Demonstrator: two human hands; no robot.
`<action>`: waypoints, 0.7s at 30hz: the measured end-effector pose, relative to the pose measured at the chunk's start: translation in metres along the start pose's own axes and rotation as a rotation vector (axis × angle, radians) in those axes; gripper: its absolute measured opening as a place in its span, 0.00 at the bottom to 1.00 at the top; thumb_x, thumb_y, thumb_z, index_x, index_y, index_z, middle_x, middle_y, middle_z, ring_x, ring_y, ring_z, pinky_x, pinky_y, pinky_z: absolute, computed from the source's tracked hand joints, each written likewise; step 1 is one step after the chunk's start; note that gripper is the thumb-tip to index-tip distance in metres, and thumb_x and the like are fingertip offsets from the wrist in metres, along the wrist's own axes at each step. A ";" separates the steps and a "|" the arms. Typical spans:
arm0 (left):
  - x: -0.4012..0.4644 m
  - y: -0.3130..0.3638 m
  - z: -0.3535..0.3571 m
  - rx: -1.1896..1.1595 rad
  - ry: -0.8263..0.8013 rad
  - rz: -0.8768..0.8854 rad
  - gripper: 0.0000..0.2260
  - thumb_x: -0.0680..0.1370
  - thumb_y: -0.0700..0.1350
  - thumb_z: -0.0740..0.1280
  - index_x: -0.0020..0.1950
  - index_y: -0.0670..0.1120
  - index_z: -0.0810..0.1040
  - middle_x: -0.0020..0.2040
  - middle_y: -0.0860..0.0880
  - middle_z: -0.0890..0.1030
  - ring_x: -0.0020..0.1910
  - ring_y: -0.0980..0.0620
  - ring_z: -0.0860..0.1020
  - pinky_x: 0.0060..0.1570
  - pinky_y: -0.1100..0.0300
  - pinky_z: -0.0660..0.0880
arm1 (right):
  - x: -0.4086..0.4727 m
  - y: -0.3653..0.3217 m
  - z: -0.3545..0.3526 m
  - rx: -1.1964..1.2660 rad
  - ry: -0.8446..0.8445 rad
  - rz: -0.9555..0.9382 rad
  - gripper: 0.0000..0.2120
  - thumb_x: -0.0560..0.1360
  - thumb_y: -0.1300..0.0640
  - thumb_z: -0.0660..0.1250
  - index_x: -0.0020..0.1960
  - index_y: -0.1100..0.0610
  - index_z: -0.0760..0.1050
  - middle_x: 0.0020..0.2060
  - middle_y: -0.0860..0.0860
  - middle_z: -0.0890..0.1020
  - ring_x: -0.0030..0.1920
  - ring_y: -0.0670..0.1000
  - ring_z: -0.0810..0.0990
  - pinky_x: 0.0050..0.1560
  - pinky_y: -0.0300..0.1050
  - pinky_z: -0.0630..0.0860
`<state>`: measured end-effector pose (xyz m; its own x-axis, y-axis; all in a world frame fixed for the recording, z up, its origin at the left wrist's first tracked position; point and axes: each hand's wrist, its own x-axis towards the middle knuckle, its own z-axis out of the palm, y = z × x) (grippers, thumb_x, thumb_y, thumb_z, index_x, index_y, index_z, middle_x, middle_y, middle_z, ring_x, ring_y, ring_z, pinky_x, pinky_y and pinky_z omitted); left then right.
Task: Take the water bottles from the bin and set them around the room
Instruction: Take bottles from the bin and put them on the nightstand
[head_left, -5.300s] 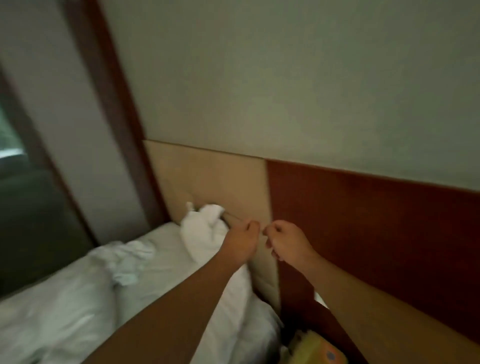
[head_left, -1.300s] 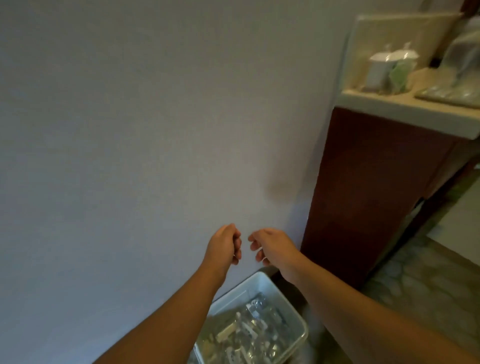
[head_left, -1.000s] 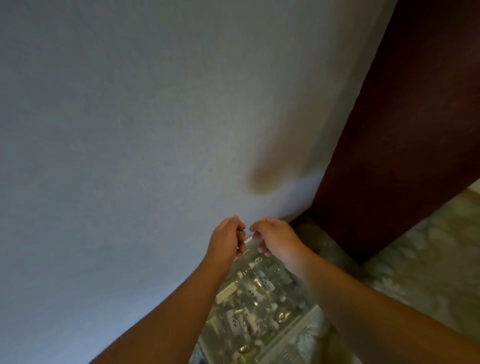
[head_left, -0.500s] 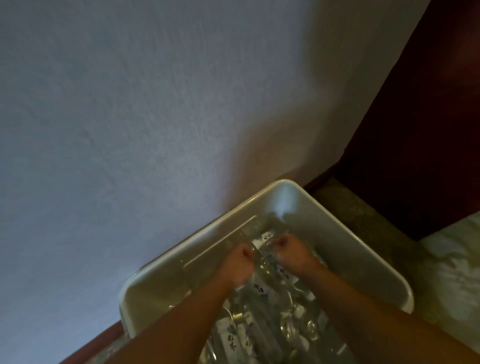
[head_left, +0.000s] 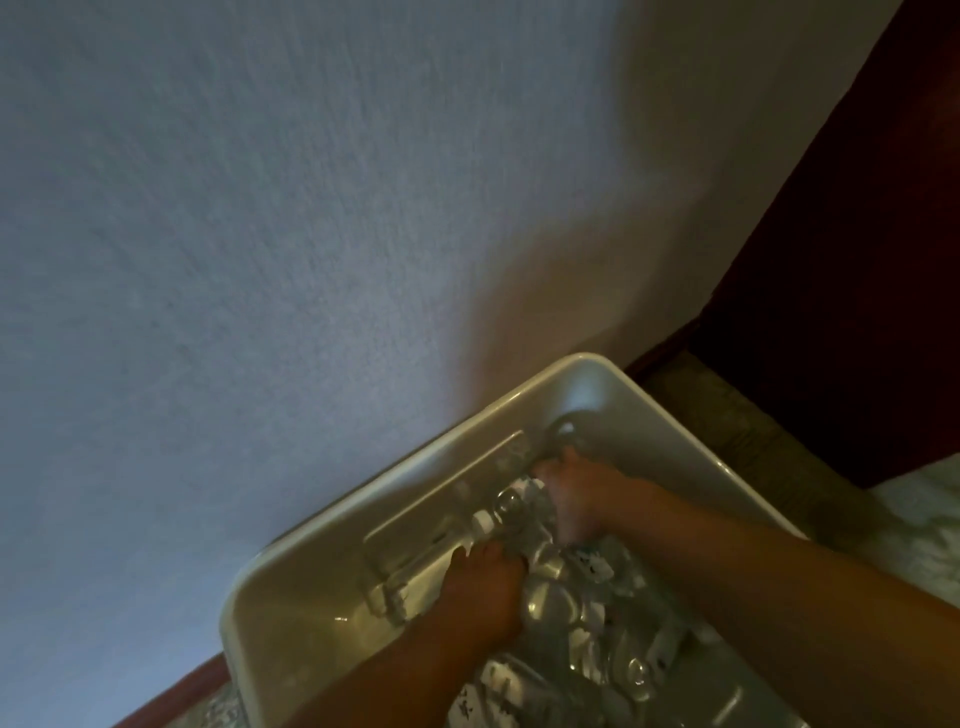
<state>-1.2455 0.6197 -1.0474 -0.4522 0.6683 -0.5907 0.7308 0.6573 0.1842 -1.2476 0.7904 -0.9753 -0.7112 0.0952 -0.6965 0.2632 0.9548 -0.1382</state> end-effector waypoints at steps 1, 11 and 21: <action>-0.002 -0.001 -0.002 -0.010 -0.003 -0.010 0.25 0.75 0.48 0.72 0.70 0.49 0.71 0.70 0.43 0.72 0.69 0.41 0.70 0.70 0.46 0.63 | -0.007 0.003 -0.005 -0.013 -0.031 0.012 0.39 0.69 0.48 0.78 0.75 0.55 0.66 0.72 0.58 0.70 0.72 0.61 0.69 0.70 0.56 0.72; -0.113 -0.003 -0.090 -0.993 0.039 -0.107 0.27 0.65 0.62 0.76 0.62 0.65 0.73 0.54 0.70 0.79 0.52 0.66 0.79 0.48 0.70 0.74 | -0.139 0.030 -0.007 1.790 0.153 0.326 0.12 0.73 0.57 0.74 0.52 0.63 0.83 0.48 0.61 0.86 0.42 0.56 0.87 0.48 0.53 0.84; -0.267 0.076 -0.299 -1.672 0.082 -0.048 0.24 0.70 0.53 0.77 0.64 0.49 0.78 0.58 0.42 0.84 0.57 0.39 0.83 0.56 0.41 0.79 | -0.330 -0.013 -0.151 2.297 -0.050 -0.247 0.29 0.57 0.68 0.79 0.59 0.64 0.83 0.53 0.65 0.82 0.49 0.61 0.84 0.48 0.54 0.82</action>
<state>-1.2221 0.5952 -0.6413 -0.5194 0.6177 -0.5904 -0.5711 0.2630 0.7776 -1.1147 0.7889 -0.6371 -0.8329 0.0295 -0.5527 0.2731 -0.8466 -0.4568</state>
